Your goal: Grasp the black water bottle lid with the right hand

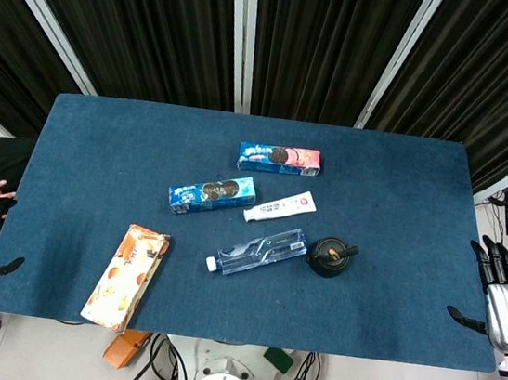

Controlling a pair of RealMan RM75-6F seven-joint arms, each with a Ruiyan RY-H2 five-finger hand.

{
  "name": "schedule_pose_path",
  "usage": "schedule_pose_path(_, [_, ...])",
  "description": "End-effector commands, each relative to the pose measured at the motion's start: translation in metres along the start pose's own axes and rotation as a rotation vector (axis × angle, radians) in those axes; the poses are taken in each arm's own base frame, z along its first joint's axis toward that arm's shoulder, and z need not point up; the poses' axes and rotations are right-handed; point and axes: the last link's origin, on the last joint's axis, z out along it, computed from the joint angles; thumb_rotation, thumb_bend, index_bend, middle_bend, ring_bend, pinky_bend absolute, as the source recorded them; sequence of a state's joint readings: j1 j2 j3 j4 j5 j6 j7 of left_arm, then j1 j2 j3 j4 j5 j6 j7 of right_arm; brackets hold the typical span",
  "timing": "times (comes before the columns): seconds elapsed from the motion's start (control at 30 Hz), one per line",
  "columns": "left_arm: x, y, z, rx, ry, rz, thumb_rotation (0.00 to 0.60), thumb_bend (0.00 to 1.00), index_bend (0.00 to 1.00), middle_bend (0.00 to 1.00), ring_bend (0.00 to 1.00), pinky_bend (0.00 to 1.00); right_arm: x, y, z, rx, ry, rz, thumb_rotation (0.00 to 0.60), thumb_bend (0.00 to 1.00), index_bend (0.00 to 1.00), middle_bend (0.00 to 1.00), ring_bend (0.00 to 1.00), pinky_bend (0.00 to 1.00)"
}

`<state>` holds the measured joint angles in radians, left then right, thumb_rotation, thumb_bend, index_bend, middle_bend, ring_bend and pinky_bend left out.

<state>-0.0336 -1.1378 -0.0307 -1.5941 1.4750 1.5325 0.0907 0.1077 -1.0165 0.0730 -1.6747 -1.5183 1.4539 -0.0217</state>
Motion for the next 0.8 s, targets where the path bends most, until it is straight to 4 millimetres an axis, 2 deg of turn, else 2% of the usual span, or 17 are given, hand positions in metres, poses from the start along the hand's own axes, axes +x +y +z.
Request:
schedule_pose_path(0.03, [-0.001,0.0,0.0,0.0,-0.002,0.0,0.6,0.06,0.15,0.13,0.02,0.0,-0.001,0.0,0.002,0.0,-0.007,0.001,0.6,0.0,0.0,0.0,0.0,0.0])
schedule_pose_path(0.23, [-0.001,0.0,0.0,-0.001,-0.008,0.005,0.6,0.06,0.15,0.13,0.02,0.0,-0.004,-0.008,0.007,0.037,-0.029,0.014,0.6,0.0,0.0,0.0,0.0,0.0])
schedule_pose_path(0.33, [-0.001,0.0,0.0,-0.003,-0.008,0.004,0.6,0.06,0.15,0.13,0.02,0.0,-0.006,-0.019,0.015,0.098,-0.063,0.015,0.6,0.0,0.0,0.03,0.0,0.0])
schedule_pose_path(0.5, [0.0,0.002,0.001,-0.009,0.002,0.001,0.6,0.06,0.15,0.13,0.02,0.0,-0.01,-0.052,0.035,0.247,-0.152,0.014,0.6,0.0,0.02,0.09,0.02,0.02])
schedule_pose_path(0.7, [-0.001,0.002,0.0,-0.009,-0.004,0.004,0.6,0.06,0.15,0.13,0.02,0.0,-0.021,-0.094,0.066,0.391,-0.236,-0.061,0.6,0.0,0.14,0.17,0.11,0.05])
schedule_pose_path(0.8, [-0.001,0.001,-0.001,-0.001,-0.006,0.005,0.6,0.06,0.15,0.13,0.02,0.0,-0.028,-0.113,0.076,0.452,-0.253,-0.104,0.6,0.0,0.23,0.21,0.17,0.07])
